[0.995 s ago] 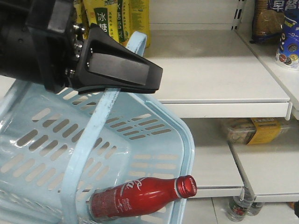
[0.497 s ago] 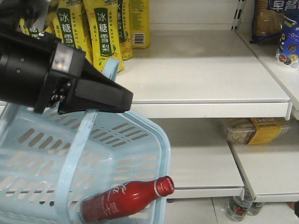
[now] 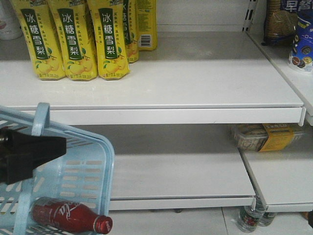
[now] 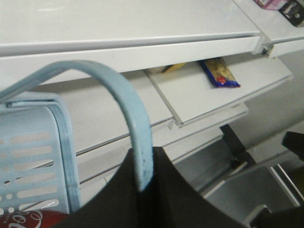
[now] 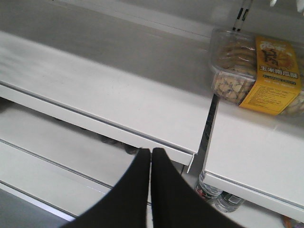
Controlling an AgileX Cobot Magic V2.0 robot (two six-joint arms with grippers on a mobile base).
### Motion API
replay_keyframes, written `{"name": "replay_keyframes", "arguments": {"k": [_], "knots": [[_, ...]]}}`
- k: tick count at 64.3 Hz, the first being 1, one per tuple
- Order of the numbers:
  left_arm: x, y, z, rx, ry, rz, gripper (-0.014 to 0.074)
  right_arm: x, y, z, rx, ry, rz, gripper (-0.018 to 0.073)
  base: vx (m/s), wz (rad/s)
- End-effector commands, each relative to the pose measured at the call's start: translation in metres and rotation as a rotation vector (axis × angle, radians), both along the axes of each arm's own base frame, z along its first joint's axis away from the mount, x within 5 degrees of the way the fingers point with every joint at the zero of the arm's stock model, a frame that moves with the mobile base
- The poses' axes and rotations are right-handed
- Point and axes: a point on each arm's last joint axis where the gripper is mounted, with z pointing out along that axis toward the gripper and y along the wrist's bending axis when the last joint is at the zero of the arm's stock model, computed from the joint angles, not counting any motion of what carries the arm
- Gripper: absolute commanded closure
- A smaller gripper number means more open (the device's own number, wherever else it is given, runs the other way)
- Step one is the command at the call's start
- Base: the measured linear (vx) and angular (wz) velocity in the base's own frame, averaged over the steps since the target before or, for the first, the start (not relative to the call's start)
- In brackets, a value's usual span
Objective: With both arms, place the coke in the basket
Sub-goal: 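Swing the left gripper holding the basket away from the shelf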
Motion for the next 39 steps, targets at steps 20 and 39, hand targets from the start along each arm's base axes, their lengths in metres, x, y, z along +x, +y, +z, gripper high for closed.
{"name": "replay_keyframes", "arguments": {"k": [20, 39], "knots": [[-0.032, 0.040, -0.055, -0.040, -0.297, 0.244, 0.0603, 0.003, 0.000, 0.013, 0.020, -0.084, -0.006, 0.0565, 0.00, 0.00], [-0.047, 0.056, -0.116, -0.046, -0.357, 0.342, 0.0603, 0.003, 0.000, 0.013, 0.020, -0.084, -0.006, 0.0565, 0.00, 0.00]]}}
